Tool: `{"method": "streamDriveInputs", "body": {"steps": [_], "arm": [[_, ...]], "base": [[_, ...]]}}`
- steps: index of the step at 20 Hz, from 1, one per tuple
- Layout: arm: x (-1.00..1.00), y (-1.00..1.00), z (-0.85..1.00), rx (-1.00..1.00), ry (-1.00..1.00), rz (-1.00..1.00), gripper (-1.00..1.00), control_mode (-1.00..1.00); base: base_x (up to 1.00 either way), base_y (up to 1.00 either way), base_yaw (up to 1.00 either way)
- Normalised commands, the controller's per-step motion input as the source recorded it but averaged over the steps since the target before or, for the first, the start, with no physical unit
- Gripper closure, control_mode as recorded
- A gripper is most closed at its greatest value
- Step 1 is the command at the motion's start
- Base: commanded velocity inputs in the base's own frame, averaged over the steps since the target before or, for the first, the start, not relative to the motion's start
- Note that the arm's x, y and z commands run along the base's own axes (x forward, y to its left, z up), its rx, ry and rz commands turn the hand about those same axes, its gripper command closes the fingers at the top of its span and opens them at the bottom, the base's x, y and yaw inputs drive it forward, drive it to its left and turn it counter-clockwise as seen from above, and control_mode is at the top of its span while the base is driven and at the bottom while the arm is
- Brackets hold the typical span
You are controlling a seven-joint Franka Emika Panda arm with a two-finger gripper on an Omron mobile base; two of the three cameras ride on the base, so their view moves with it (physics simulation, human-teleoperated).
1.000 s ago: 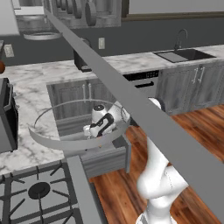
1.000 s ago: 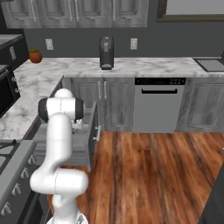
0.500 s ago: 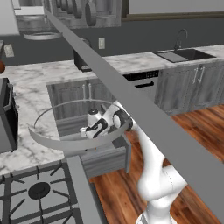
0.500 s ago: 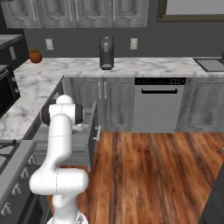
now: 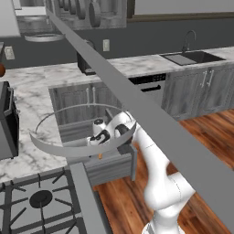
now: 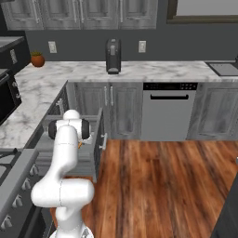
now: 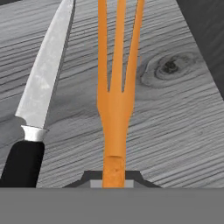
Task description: Pick up the metallic utensils from the counter and place them in the open drawer. Make sure not to pick up any wooden utensils.
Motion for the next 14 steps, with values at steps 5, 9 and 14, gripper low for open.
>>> {"method": "streamDriveInputs", "body": {"steps": [5, 9, 14], "arm": [[0.08, -0.13, -0.5, 0.0, 0.0, -0.06, 1.0, -1.0], [0.09, 0.0, -0.16, 0.0, -0.02, -0.01, -1.0, -1.0], [-0.05, 0.0, 0.44, 0.0, -0.02, -0.05, -1.0, -1.0]], "base": [[0.0, 0.0, 0.0], [0.0, 0.0, 0.0], [0.0, 0.0, 0.0]]}}
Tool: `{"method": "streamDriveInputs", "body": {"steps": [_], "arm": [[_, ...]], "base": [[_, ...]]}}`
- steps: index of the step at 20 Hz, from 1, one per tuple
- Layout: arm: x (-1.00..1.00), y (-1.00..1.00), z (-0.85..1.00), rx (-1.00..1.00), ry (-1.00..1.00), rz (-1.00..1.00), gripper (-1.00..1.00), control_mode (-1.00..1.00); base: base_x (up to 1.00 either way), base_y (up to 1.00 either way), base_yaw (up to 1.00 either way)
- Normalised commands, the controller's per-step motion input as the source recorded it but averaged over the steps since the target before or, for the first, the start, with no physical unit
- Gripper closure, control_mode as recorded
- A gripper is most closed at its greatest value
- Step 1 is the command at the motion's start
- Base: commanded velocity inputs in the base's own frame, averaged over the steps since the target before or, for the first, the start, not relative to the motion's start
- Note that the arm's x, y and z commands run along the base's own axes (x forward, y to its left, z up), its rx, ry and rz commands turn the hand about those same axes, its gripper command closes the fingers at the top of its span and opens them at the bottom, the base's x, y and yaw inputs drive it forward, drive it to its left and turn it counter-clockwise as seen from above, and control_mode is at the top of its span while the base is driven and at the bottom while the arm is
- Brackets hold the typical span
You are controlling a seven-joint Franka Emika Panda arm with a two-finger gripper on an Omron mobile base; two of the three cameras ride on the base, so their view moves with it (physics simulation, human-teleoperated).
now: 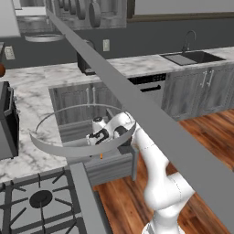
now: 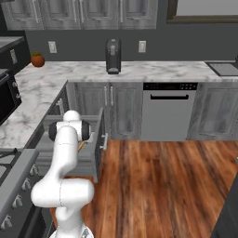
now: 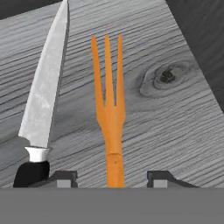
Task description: Pick up the metallic utensils from the counter and place them in the open drawer. Make sure not to pick up any wooden utensils.
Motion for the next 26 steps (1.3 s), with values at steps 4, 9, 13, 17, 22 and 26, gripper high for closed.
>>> {"method": "streamDriveInputs", "body": {"steps": [4, 9, 13, 17, 22, 26], "arm": [[-0.22, 0.0, 1.0, 0.0, -0.12, -0.1, -1.0, -1.0], [-0.73, -0.22, 1.0, 0.01, -0.27, -0.09, -1.0, -1.0], [-1.0, -0.89, 0.71, 0.12, -0.56, 0.0, -1.0, -1.0], [-1.0, -1.0, 0.71, 0.16, -0.48, 0.0, -1.0, -1.0], [-1.0, -0.74, 1.0, 0.11, -0.34, 0.0, -1.0, -1.0], [-1.0, -0.37, 1.0, 0.0, -0.05, 0.0, -1.0, -1.0]], "base": [[0.0, 0.0, 0.0], [0.0, 0.0, 0.0], [0.0, 0.0, 0.0], [0.0, 0.0, 0.0], [0.0, 0.0, 0.0], [0.0, 0.0, 0.0]]}}
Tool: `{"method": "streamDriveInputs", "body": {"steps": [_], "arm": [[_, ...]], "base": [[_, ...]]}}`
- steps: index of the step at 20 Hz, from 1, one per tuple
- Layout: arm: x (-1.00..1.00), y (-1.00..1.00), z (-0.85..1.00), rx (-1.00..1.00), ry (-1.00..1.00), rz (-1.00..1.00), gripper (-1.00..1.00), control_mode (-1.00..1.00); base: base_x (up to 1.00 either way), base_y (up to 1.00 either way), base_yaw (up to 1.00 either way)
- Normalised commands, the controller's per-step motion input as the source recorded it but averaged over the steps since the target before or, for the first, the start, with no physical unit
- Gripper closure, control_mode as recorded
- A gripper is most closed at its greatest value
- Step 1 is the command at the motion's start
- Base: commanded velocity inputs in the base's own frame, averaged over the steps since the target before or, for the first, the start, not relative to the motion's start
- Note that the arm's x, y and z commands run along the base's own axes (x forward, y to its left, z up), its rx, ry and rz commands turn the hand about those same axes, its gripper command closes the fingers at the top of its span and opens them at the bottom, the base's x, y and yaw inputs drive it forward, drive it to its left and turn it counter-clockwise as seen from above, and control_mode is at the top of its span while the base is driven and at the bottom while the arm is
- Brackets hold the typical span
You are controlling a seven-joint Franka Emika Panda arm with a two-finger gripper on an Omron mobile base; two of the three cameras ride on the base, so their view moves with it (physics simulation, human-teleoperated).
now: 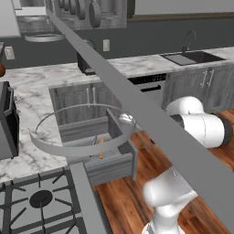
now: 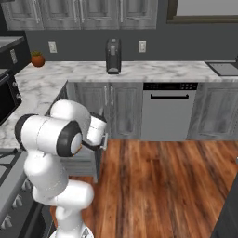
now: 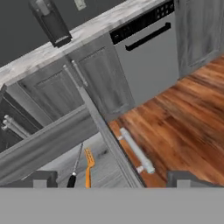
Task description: Pick up the metallic utensils from the counter and place them in the open drawer. Make sure not to pick up any wooden utensils.
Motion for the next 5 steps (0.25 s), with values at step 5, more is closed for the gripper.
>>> {"method": "streamDriveInputs", "body": {"steps": [5], "arm": [[-1.0, -0.46, 1.0, 0.0, -0.01, 0.0, -1.0, -1.0]], "base": [[0.0, 0.0, 0.0]]}}
